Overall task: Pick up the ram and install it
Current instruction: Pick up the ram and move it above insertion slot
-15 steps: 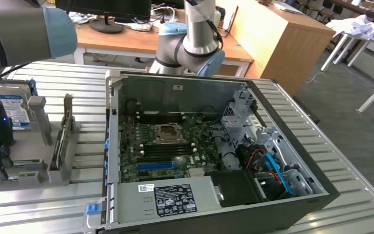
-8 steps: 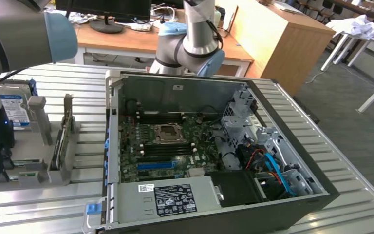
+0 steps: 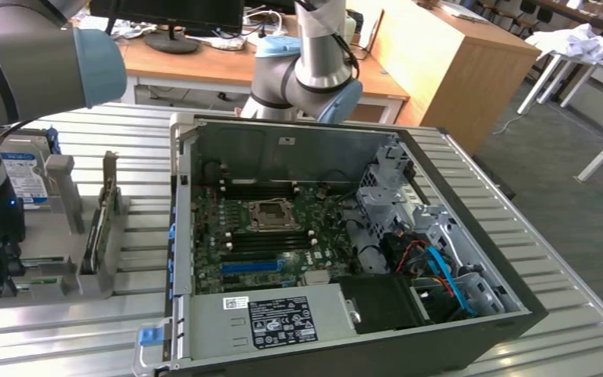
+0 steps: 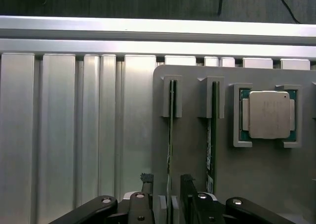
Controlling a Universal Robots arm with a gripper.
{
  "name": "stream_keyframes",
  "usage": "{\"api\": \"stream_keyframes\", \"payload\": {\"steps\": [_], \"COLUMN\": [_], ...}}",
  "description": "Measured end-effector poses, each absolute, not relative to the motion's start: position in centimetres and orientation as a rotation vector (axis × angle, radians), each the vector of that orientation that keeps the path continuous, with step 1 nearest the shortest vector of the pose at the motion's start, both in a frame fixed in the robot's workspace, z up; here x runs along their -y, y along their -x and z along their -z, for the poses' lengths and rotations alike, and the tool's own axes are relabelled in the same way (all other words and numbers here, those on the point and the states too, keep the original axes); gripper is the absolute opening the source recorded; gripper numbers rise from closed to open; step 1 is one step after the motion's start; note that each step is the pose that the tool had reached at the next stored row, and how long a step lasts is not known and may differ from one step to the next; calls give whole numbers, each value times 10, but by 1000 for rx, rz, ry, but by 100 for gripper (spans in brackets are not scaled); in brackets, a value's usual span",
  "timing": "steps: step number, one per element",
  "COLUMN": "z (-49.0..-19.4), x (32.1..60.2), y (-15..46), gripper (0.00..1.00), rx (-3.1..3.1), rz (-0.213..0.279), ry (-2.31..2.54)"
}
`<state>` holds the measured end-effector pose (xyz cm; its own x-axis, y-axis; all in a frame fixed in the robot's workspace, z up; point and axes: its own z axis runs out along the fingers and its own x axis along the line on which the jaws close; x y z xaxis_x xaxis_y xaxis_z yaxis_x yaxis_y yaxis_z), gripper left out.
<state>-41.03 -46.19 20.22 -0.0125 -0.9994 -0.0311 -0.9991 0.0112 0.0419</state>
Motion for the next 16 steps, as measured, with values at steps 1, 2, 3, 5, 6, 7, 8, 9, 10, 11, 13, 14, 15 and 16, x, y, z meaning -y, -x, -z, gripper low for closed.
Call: {"api": "stream_keyframes", "payload": {"steps": [1,2,3,5,6,7,8,9,10,11,13,14,15,16], "z": [-202,-202,-202,-202,-202,-201,-201,-201,-201,-200,-200,-201,-200,-200], "x": [462,462,462,462,462,462,461,460,459,459,459,459,458,458], "y": [410,410,410,410,410,410,410,410,410,410,410,410,410,410], "gripper": [36,36,36,36,36,36,36,36,36,36,36,36,36,36], "rx": [2229,2229,2229,2229,2229,2229,2230,2230,2230,2230,2230,2230,2230,2230], "rz": [81,81,82,82,82,83,83,84,84,84,84,84,84,84], "ry": [-2202,-2202,-2202,-2203,-2203,-2203,-2204,-2204,-2204,-2204,-2204,-2204,-2204,-2204]}}
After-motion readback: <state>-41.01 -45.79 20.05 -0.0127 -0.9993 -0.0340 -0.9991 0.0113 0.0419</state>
